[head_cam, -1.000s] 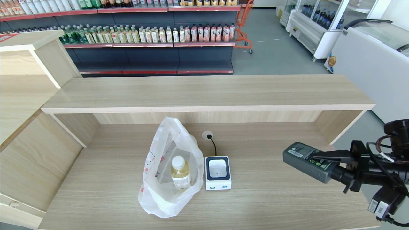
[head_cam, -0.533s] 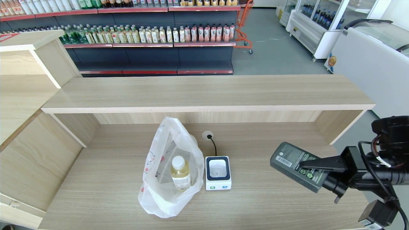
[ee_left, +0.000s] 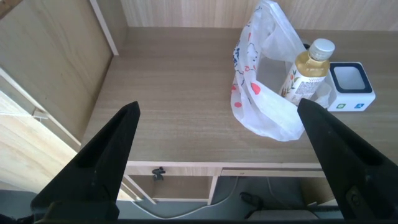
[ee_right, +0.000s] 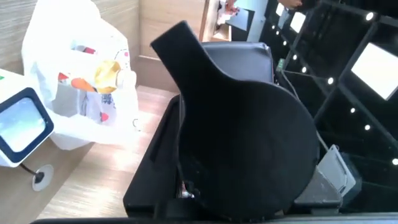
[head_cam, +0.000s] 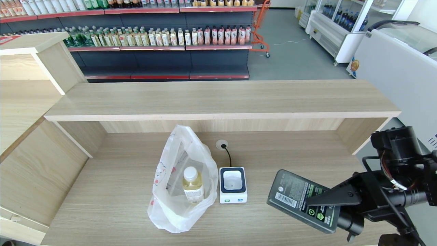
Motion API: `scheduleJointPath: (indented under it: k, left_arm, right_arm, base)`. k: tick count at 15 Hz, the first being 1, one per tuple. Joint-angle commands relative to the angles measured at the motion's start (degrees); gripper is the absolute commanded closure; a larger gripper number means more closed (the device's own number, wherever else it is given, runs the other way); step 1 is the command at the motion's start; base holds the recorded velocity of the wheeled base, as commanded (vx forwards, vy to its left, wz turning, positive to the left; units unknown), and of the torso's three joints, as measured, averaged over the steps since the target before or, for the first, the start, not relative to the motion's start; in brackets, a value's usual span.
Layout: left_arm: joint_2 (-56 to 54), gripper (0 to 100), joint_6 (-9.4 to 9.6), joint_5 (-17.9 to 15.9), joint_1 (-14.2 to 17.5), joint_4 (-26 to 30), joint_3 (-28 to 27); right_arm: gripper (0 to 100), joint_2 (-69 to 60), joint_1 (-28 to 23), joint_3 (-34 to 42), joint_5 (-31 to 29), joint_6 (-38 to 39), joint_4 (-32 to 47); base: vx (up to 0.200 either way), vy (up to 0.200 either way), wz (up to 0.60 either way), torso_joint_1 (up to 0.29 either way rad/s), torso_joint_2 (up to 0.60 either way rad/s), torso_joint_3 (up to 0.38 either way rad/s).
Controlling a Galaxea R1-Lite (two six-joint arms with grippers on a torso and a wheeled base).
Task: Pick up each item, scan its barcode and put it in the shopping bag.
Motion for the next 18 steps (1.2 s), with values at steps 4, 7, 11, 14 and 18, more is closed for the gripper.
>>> scheduleJointPath:
  k: [4,7,11,14,18]
  left_arm:
    - [0.0,0,-0.01,0.0,0.0,0.0,0.0]
    - [0.0,0,-0.01,0.0,0.0,0.0,0.0]
    - [0.0,0,-0.01,0.0,0.0,0.0,0.0]
    - [0.0,0,-0.01,0.0,0.0,0.0,0.0]
    - [0.0,0,-0.01,0.0,0.0,0.0,0.0]
  right_arm:
    - [100,-3.9,4.6,1.1,0.0,-4.6,-0.2]
    - [100,-2.2,7.0,1.7,0.0,-4.6,-0.2]
    - [100,-2.4,7.0,2.3,-0.1,-4.6,-0.2]
    - [100,-2.3,7.0,2.4,-0.1,-4.6,-0.2]
    - [100,-2.5,7.0,2.4,-0.2,-4.6,0.0]
  base:
    - [0.000,0.000,0.00,0.000,0.00,0.000]
    - [0.000,0.000,0.00,0.000,0.00,0.000]
    - [0.000,0.000,0.00,0.000,0.00,0.000]
    - [0.000,0.000,0.00,0.000,0.00,0.000]
    - [0.000,0.000,0.00,0.000,0.00,0.000]
